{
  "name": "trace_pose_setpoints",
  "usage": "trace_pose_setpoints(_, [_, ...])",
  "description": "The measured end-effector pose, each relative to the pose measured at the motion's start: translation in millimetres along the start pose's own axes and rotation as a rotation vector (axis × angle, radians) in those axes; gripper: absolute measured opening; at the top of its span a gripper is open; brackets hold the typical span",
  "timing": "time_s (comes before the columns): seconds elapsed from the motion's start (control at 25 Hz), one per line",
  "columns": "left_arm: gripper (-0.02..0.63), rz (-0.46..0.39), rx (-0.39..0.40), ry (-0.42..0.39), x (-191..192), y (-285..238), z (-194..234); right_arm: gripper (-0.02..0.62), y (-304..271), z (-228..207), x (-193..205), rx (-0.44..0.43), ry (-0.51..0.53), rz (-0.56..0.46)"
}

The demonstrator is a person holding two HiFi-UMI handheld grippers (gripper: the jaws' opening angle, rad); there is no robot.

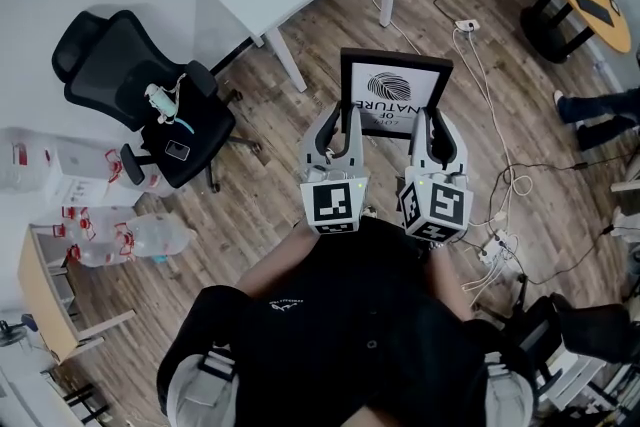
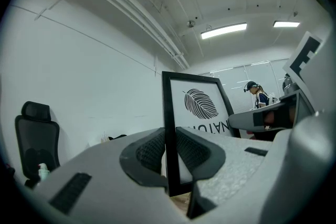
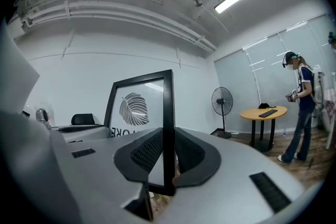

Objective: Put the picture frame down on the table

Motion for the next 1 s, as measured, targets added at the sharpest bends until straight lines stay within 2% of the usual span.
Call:
trace_pose_setpoints(0.24, [0.069, -0.013, 0.014, 0.030, -1, -38, 18, 0.066, -36, 2, -8, 0.017, 0.035, -0.005])
trace_pose_setpoints(0.6, [0.070, 0.016, 0.109, 0.066, 5, -121, 34, 0.067, -103, -15, -13, 0.127, 0.049, 0.039])
trace_pose_setpoints(1.0, [0.069, 0.017, 0.174, 0.079, 1, -208, 71, 0.066, -186, -14, -29, 0.177, 0.062, 0.036])
Point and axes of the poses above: the fingertips, and each gripper's own axes: y backward along the fingers, z to its left, x out of its underside, the point moved 5 cm from there along y, backward along the fingers, and after that the axes turned 1 degree about z, right-handed, at the moved point
